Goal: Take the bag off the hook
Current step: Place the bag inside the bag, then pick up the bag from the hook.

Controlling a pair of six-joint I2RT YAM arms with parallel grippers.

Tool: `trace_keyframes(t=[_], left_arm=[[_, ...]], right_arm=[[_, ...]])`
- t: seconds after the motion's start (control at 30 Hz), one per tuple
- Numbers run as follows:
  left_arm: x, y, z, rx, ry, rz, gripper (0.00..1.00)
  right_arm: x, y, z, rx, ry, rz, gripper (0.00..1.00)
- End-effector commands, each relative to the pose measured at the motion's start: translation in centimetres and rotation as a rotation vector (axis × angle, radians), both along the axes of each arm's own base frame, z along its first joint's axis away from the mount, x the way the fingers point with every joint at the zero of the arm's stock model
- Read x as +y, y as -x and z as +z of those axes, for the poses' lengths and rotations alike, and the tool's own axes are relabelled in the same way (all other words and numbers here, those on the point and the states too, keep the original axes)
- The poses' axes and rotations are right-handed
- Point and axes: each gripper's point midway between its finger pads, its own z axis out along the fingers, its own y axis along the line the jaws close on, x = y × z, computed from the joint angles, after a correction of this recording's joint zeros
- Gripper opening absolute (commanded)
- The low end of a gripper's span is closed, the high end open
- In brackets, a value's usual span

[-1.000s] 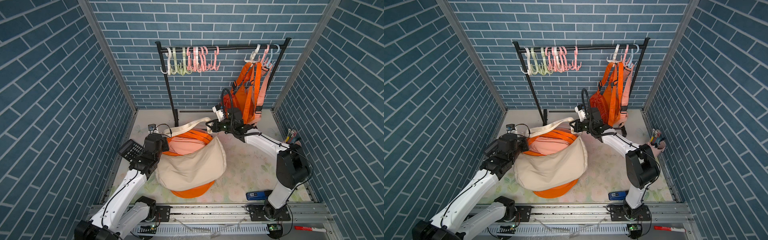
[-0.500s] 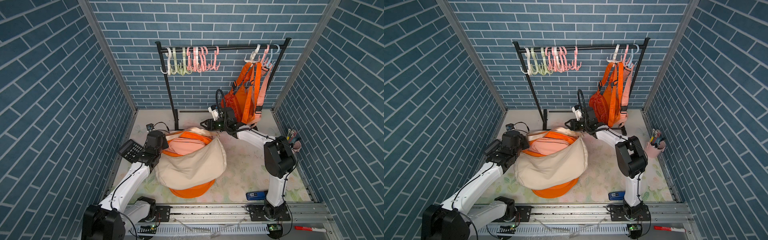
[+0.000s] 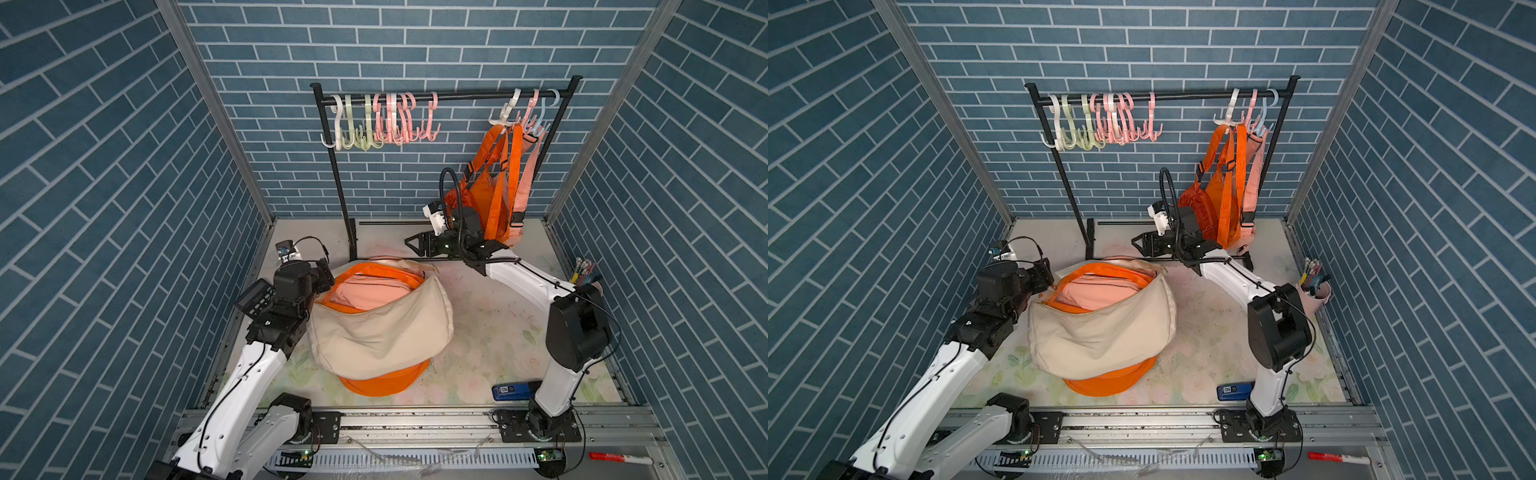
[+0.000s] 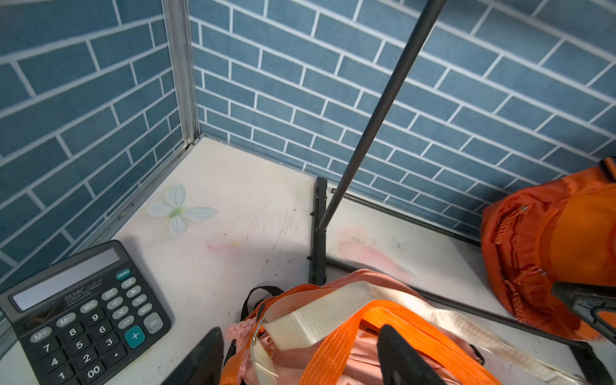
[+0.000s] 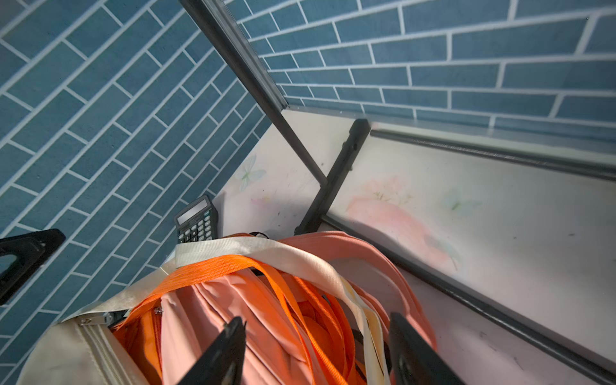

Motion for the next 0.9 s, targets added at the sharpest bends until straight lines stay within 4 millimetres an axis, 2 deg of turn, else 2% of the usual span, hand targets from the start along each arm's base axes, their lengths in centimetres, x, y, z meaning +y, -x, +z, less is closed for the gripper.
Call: trace_keyframes(t=[0.0,0.03,0.07,0.13,0.3,0.43,0.6,0.67,0.87], left_arm=[[-0.7,0.8,2.1,-0.007,-0.028,-0.072,0.83],[-1.0,0.9,2.9,-0.014,-0.030,-0.095,0.86],[-1.3,1.1,3.6,-0.020,-0.034,-0.118,0.95],[-1.9,1.3,4.6,-0.022,-0.042,-0.161,0.99],[-2.9,2.2,7.2,-0.041,-0.078,-0.244,0.99],[-3.4,3.2,8.3,-0.055,-0.129,-0.306,1.00],[-3.8,4.2,7.8,-0.096,-0.133,-0.330,0.99],[-3.8,4.4,7.0,-0.108,-0.126,-0.335,0.99],[-4.0,4.6,5.1,-0.114,-0.103,-0.342,0.99]], right_arm=[[-2.5,1.0,3.7,-0.114,0.069,-0.052,0.69],[-3.3,1.2,4.5,-0.124,0.084,-0.076,0.69],[-4.0,1.3,5.3,-0.131,0.094,-0.101,0.68],[-5.5,1.4,6.5,-0.122,0.103,-0.150,0.68],[-9.5,1.3,8.4,-0.121,0.103,-0.266,0.68],[-13.9,0.2,9.5,-0.090,0.024,-0.397,0.68],[-18.0,-1.1,9.8,-0.081,0.003,-0.521,0.68],[-19.3,-1.8,9.7,-0.077,0.010,-0.564,0.69],[-21.9,-4.1,9.1,-0.060,0.029,-0.659,0.69]])
